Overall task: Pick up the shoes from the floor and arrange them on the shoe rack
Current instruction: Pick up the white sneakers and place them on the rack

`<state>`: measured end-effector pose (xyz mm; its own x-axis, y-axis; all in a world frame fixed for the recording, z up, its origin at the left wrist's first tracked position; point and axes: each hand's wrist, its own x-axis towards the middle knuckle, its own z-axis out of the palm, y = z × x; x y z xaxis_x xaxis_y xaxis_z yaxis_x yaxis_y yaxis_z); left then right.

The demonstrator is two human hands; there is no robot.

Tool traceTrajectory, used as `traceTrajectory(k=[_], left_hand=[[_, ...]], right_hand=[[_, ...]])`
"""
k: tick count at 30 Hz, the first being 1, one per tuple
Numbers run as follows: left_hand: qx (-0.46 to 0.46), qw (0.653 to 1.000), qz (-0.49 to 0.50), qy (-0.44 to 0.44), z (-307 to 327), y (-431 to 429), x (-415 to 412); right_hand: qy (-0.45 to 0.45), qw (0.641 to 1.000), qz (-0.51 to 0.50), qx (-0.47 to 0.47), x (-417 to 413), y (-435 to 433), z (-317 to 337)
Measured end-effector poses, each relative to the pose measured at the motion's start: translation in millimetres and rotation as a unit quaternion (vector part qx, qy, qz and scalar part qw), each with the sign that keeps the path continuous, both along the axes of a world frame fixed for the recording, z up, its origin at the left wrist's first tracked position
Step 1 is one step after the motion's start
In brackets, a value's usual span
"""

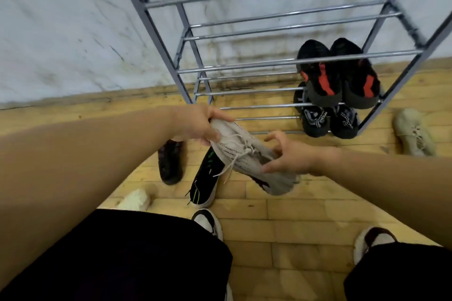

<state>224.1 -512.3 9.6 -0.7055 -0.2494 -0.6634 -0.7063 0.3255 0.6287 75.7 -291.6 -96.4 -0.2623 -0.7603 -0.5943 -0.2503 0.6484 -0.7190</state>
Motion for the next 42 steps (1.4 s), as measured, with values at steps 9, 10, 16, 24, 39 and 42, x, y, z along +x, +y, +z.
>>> traceTrajectory(k=[9, 10, 16, 24, 39, 42], left_hand=[[0.104, 0.950, 0.206, 0.209, 119.1, -19.6, 92.9], [0.117, 0.942, 0.221, 0.225, 120.1, -17.0, 98.6], [0.188, 0.901, 0.275, 0.276, 109.0, -3.8, 111.3], [0.137, 0.892, 0.343, 0.262, 99.0, -9.7, 114.7], [0.071, 0.763, 0.536, 0.354, 113.7, -45.3, 189.0], [0.048, 0.761, 0.540, 0.357, 113.6, -53.5, 209.2]], right_hand=[[0.214, 0.946, 0.184, -0.158, -9.6, -1.4, 189.9], [0.217, 0.947, 0.162, -0.174, -11.7, 6.8, 198.0], [0.148, 0.957, 0.059, -0.244, -10.9, 44.7, 204.2], [0.194, 0.932, -0.039, -0.305, 21.8, 35.4, 209.7], [0.279, 0.879, 0.016, -0.387, 92.5, -50.9, 214.7], [0.261, 0.879, 0.023, -0.398, 107.3, -71.2, 213.0]])
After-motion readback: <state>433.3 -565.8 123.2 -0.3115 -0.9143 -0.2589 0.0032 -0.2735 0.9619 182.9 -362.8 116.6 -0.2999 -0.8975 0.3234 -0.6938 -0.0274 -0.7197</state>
